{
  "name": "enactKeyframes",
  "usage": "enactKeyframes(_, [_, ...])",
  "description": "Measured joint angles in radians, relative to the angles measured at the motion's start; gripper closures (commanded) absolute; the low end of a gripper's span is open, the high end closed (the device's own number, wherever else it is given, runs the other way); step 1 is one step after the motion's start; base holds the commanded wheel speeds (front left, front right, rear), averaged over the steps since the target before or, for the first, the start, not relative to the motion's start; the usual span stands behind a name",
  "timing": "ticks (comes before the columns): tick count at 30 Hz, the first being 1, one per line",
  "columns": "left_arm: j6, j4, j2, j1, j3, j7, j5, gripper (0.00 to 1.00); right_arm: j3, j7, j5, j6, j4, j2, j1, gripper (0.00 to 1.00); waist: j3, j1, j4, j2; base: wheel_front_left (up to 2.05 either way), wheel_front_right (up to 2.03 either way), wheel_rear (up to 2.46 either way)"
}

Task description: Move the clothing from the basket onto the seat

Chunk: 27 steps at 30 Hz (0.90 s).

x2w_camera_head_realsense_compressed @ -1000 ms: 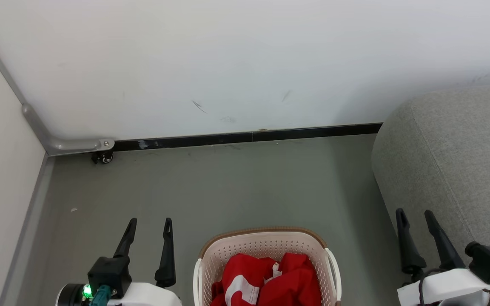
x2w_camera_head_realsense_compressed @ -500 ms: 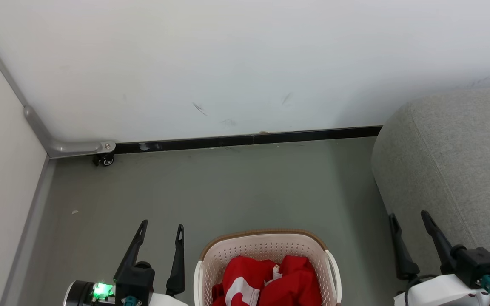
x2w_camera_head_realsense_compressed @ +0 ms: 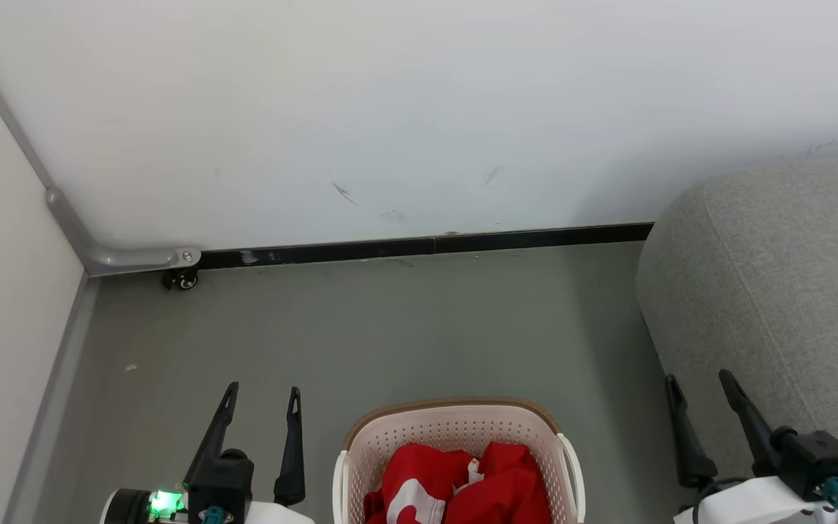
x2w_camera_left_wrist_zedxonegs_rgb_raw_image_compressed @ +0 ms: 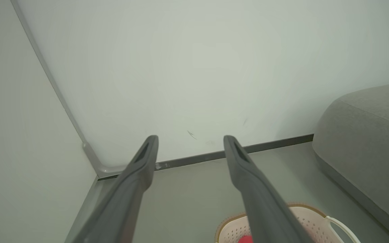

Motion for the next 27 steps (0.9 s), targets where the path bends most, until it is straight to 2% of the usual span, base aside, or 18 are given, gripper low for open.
enactKeyframes(19, [0.009,0.006,-0.001,0.000,0.013,0.000,-0.001,0.00,-0.001,0.000,0.016,0.000,0.006,0.000,0.006,0.00,0.008,-0.0001,-0.002,0.0000,0.00,0.00,0.00])
enactKeyframes(27, [0.007,0.009,0.015,-0.001,0.011,0.000,0.002,0.00,0.002,0.000,0.010,0.000,0.001,0.000,0.006,0.00,0.021,-0.0002,-0.005,0.0000,0.00,0.00,0.00])
